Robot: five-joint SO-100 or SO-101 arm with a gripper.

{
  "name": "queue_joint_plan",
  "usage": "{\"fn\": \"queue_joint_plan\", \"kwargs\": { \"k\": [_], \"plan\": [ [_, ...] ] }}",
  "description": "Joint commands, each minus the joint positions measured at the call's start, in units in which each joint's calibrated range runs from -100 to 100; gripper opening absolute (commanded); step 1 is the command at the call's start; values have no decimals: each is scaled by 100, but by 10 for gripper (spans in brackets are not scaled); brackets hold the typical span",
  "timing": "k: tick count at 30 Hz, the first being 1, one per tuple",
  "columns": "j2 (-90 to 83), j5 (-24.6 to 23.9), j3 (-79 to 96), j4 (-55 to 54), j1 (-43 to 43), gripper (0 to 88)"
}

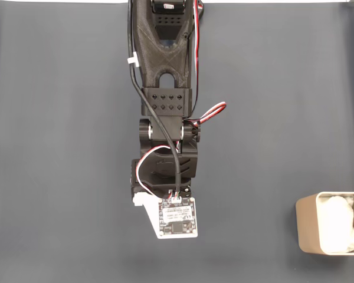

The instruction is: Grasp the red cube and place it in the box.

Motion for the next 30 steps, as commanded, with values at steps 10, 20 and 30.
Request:
{"fn": "queue_joint_plan", "kwargs": {
  "k": [10,20,30],
  "plan": [
    [-337,29,-114,70,-86,49],
    [-571,15,-443,406,-100,45],
    [-1204,5,-954,979,-384,40]
  ]
}}
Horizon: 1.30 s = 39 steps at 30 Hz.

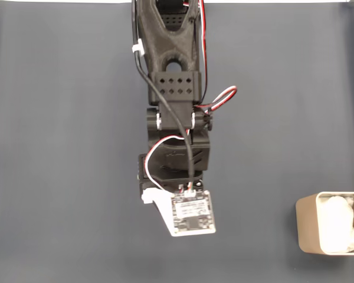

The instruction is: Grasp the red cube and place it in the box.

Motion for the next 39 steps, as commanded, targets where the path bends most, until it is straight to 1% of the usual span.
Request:
{"fn": "queue_joint_plan", "kwargs": {
  "k": [1,17,28,39],
  "plan": [
    [-648,10,-584,281,-233,40],
    [-328,-39,-3093,1568,-1277,37],
    [426,88,-4270,1576,-1973,38],
    [1302,132,-4991,1388,-2286,36]
  ]
}}
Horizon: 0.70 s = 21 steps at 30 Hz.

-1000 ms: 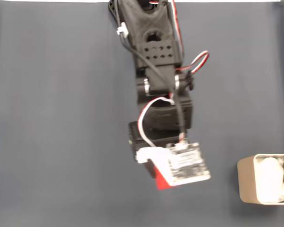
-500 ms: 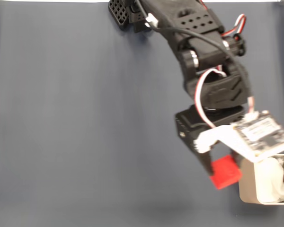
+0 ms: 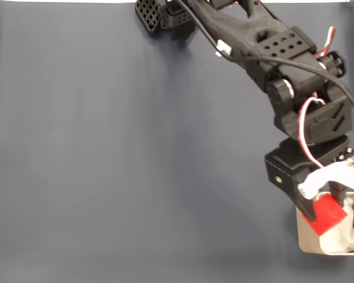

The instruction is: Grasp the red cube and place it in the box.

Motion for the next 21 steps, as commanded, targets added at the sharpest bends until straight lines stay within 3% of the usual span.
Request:
{"fn": "queue_joint_plan", "kwargs": {
  "k": [1,21],
  "plan": [
    [146,63,-561,-180,-119,36],
    [588,59,-835,-647,-502,33]
  ]
}}
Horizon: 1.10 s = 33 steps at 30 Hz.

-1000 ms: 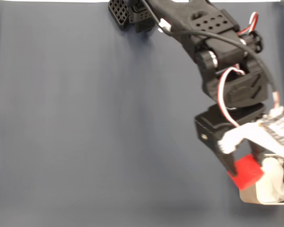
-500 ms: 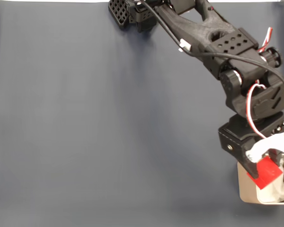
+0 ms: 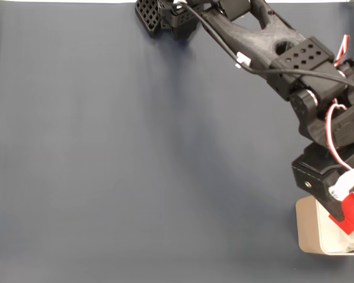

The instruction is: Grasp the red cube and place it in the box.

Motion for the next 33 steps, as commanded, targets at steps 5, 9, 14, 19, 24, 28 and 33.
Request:
{"fn": "queue_joint_plan", "kwargs": {
  "k": [5,9,14,19,24,28,33],
  "plan": [
    [6,34,-437,-211,-129,33],
    [32,44,-437,-228,-115,33],
    [58,44,-437,-252,-94,34],
    [76,29,-437,-285,-108,35],
    [84,29,-437,-301,-108,37],
    [84,-5,-437,-334,-108,62],
    [76,-132,-437,-433,-94,76]
  ]
}}
